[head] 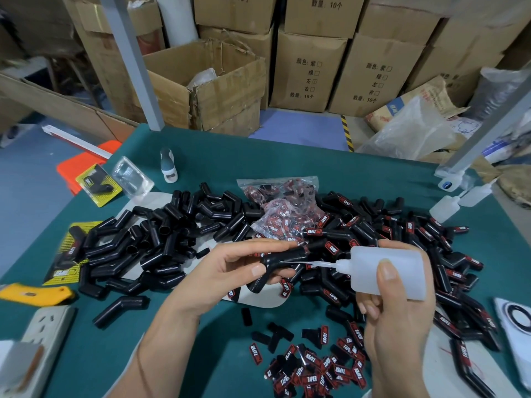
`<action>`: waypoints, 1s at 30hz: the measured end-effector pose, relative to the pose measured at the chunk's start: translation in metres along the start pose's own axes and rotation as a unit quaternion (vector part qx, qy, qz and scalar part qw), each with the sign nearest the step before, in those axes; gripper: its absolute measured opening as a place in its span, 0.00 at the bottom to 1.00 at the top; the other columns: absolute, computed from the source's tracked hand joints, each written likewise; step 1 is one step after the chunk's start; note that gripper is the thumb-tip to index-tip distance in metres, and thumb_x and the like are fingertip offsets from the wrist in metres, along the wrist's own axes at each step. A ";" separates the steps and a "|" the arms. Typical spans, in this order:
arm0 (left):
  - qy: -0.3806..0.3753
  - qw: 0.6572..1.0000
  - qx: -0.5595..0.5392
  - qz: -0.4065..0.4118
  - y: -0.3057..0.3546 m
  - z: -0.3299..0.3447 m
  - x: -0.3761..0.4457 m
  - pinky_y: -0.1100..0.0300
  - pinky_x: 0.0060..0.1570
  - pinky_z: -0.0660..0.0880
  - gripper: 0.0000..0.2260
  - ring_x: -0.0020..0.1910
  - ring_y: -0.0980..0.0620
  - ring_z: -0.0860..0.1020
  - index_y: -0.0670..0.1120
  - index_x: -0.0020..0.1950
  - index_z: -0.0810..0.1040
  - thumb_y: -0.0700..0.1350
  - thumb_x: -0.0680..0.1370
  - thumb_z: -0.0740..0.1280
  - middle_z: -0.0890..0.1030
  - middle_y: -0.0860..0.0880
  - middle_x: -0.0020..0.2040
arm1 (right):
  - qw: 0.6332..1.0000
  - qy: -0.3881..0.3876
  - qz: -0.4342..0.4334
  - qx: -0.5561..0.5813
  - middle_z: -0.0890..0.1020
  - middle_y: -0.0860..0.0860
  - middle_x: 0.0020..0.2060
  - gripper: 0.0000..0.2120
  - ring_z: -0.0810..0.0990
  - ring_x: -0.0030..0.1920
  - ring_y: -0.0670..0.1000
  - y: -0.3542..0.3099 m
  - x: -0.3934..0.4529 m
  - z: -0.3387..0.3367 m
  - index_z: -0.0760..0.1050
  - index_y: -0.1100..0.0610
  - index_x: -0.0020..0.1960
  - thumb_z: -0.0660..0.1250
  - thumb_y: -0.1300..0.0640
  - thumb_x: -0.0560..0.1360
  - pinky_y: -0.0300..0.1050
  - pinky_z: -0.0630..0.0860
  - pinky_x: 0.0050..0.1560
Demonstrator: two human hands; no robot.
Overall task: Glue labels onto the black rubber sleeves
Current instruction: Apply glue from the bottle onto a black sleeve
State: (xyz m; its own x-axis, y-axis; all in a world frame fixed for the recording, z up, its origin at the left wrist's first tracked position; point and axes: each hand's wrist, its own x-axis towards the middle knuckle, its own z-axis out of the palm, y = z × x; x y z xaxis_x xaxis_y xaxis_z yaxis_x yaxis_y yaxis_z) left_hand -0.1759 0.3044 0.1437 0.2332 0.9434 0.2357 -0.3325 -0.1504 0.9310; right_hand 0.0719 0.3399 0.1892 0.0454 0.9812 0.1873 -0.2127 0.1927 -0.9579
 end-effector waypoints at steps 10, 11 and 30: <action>-0.003 1.000 -0.002 0.001 0.001 0.000 -0.001 0.54 0.62 0.79 0.20 0.65 0.34 0.81 0.39 0.75 0.75 0.43 0.85 0.67 0.75 0.39 0.75 | 1.000 0.003 0.003 0.000 0.80 0.47 0.37 0.27 0.74 0.28 0.39 0.000 -0.001 0.000 0.78 0.48 0.58 0.74 0.30 0.70 0.34 0.70 0.26; -0.003 1.000 -0.001 0.001 0.001 0.000 -0.001 0.54 0.62 0.79 0.19 0.65 0.34 0.81 0.40 0.75 0.75 0.43 0.85 0.67 0.75 0.39 0.75 | 1.000 0.005 0.003 -0.001 0.80 0.47 0.38 0.27 0.74 0.28 0.39 0.000 -0.001 0.000 0.78 0.48 0.58 0.74 0.30 0.70 0.34 0.70 0.27; -0.006 1.000 0.003 0.004 -0.004 -0.003 0.000 0.54 0.62 0.79 0.20 0.65 0.35 0.81 0.39 0.76 0.74 0.43 0.85 0.67 0.75 0.39 0.76 | 1.000 0.000 0.000 -0.003 0.78 0.45 0.35 0.24 0.72 0.27 0.42 0.000 -0.001 0.000 0.78 0.48 0.58 0.74 0.32 0.72 0.37 0.68 0.25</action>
State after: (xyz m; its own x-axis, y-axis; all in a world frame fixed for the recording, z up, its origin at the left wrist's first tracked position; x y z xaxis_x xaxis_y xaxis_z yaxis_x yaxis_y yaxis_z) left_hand -0.1777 0.3055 0.1392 0.2407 0.9388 0.2464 -0.3289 -0.1599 0.9307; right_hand 0.0718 0.3391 0.1890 0.0458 0.9811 0.1878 -0.2059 0.1932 -0.9593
